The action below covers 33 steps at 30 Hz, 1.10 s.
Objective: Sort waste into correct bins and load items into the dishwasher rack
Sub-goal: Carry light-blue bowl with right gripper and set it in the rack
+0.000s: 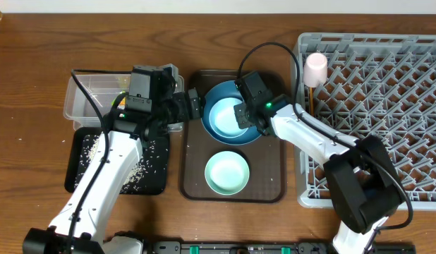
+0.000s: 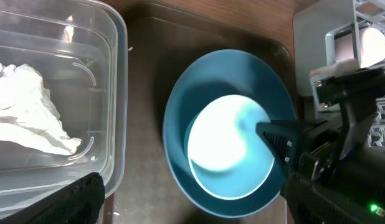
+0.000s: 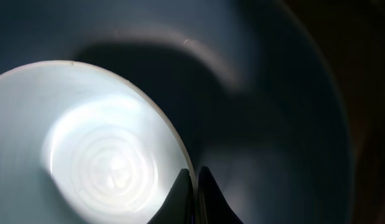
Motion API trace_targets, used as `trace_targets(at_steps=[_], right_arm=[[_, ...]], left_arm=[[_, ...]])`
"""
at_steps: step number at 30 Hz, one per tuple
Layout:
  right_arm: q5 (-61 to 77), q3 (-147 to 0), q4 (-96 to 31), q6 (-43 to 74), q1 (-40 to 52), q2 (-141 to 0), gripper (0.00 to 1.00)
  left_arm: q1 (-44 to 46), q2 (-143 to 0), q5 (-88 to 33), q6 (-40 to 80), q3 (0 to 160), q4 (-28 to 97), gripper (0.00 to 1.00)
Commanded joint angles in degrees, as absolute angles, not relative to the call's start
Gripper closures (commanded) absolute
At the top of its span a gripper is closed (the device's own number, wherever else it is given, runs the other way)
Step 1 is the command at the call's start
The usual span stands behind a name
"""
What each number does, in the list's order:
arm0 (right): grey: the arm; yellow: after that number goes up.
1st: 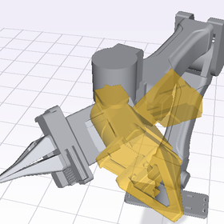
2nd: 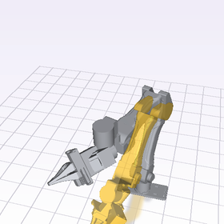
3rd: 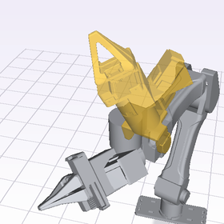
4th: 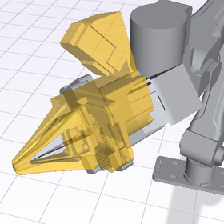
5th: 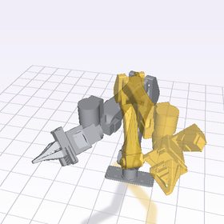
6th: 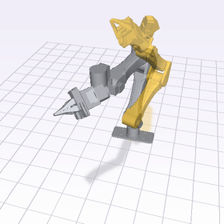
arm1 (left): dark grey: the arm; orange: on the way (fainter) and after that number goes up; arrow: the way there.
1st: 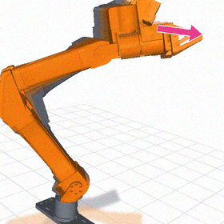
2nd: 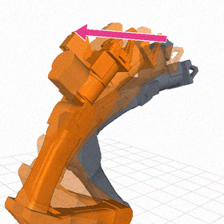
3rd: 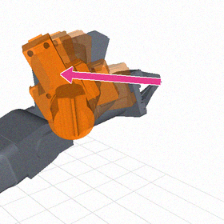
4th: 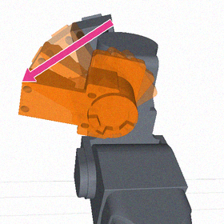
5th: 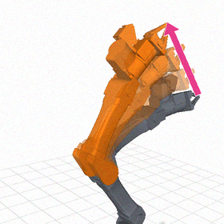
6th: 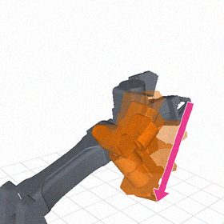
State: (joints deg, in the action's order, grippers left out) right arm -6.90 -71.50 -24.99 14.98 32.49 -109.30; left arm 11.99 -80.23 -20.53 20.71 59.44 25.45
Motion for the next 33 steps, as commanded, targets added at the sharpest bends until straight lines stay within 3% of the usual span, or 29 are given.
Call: trace_targets(at_steps=[1, 8, 18, 23, 28, 33], right_arm=[[-19.0, -73.6, -24.9, 12.0, 32.4, -105.0, 0.99], [-47.7, -74.3, -18.3, 0.4, 29.2, -96.0, 0.99], [-49.7, -74.2, -1.2, -25.1, 12.8, -91.6, 0.99], [-50.5, -74.2, 0.9, -31.7, 0.6, -93.3, 0.98], [-61.3, -74.2, 3.2, -32.5, -11.2, -97.2, 0.99], [-62.2, -74.2, 2.8, -33.7, -17.6, -102.4, 0.99]], left_arm=[[11.8, -80.5, -19.6, 20.0, 59.2, 25.4, 0.05], [11.7, -80.5, -19.6, 20.0, 59.2, 25.4, 0.05], [11.7, -80.5, -19.6, 20.0, 59.2, 25.4, 0.05], [11.7, -80.5, -19.6, 19.9, 59.2, 25.4, 0.05], [11.7, -80.5, -19.6, 19.9, 59.2, 25.4, 0.05], [11.7, -80.5, -19.6, 19.9, 59.2, 25.4, 0.05]])
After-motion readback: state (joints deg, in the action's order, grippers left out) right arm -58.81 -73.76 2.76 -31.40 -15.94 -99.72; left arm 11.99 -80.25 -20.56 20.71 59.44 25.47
